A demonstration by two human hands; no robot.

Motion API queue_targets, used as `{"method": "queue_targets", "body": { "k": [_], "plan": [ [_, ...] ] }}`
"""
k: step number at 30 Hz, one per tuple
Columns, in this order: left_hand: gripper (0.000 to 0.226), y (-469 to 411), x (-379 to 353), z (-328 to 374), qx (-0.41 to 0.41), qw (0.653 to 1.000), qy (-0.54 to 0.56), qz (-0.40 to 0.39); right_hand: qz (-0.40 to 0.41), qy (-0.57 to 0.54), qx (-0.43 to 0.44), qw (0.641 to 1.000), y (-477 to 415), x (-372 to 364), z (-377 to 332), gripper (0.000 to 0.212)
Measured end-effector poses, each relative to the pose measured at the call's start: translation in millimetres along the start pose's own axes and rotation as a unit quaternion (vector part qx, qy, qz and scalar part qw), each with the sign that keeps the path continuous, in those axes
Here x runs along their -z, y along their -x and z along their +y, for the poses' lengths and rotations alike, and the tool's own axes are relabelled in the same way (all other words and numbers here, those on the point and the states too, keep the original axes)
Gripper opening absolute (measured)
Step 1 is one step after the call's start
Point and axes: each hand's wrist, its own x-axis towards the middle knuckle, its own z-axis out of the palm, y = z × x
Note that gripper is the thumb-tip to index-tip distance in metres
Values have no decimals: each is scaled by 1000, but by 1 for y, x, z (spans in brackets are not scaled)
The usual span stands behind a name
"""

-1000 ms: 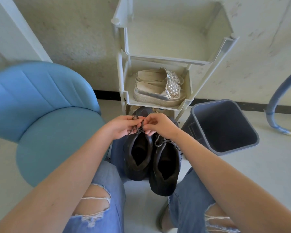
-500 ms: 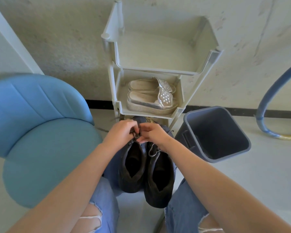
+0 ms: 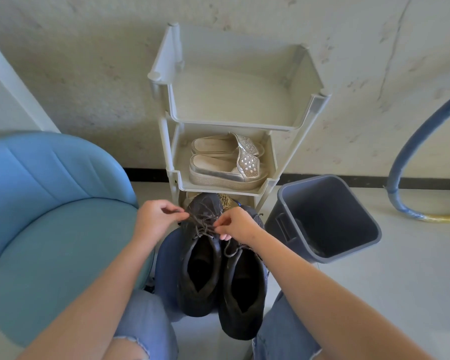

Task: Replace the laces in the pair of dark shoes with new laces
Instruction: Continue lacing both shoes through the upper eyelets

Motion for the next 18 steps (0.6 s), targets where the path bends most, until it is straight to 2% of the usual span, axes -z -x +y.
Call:
{"method": "queue_targets", "body": {
  "k": [2, 4, 6, 10, 15, 18],
  "plan": [
    [11, 2, 8, -9, 88, 995, 41, -20, -19, 60, -12, 998, 2, 3, 3, 7],
    [10, 3, 14, -14, 185, 974, 126, -38, -39, 98, -23, 994, 3, 5, 4, 9],
    [9, 4, 16, -16, 245, 952, 180, -45, -46, 127, -23, 991, 3, 6, 5, 15],
    [9, 2, 14, -11, 320, 911, 257, -43, -45, 170, -9, 984, 4, 5, 4, 20],
    [6, -1, 14, -16, 395, 844, 359, -38, -22, 205, 2, 979, 5, 6, 3, 27],
    [11, 1, 17, -16, 425, 795, 429, -50, -33, 218, 9, 975, 4, 7, 4, 22]
  ]
}}
